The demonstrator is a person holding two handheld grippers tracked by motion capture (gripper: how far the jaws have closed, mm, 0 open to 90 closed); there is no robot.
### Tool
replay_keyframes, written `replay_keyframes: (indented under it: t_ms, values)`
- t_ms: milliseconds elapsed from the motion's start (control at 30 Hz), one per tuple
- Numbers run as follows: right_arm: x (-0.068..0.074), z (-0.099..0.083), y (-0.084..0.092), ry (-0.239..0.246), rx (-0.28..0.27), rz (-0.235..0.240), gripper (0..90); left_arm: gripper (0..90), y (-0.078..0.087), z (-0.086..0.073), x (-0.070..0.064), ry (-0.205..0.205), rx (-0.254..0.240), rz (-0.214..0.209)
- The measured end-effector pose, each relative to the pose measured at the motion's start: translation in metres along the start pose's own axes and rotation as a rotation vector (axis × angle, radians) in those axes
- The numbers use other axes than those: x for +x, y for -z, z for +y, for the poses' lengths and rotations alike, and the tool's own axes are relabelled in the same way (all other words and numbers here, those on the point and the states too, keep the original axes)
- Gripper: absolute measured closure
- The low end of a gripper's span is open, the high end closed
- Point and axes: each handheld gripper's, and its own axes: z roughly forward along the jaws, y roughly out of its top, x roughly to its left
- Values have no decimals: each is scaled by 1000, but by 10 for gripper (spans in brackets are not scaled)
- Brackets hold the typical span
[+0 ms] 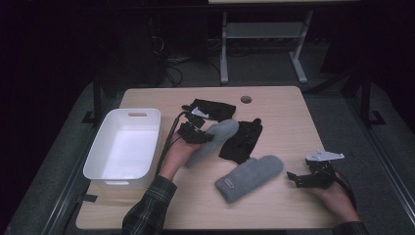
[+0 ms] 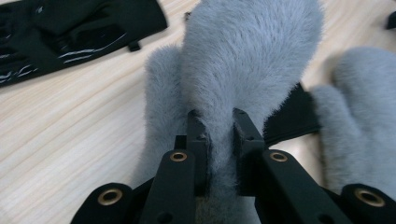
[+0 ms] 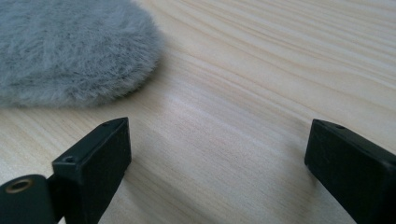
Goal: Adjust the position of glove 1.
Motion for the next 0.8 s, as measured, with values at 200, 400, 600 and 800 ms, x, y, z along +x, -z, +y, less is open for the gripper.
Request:
replay_keyframes:
  t_ms: [200, 400, 600, 800]
  values:
    - [0, 0, 0, 0, 0, 0, 70, 798, 2, 5, -21, -22, 8, -31]
    - [0, 0, 0, 0, 0, 0, 70, 799, -2, 9, -39, -56, 29, -55]
    - [0, 0, 0, 0, 0, 0, 70, 800, -4, 14, -61, -90, 45, -83]
    - [0, 0, 0, 0, 0, 0, 70, 800, -10, 19, -85, -134, 68, -96]
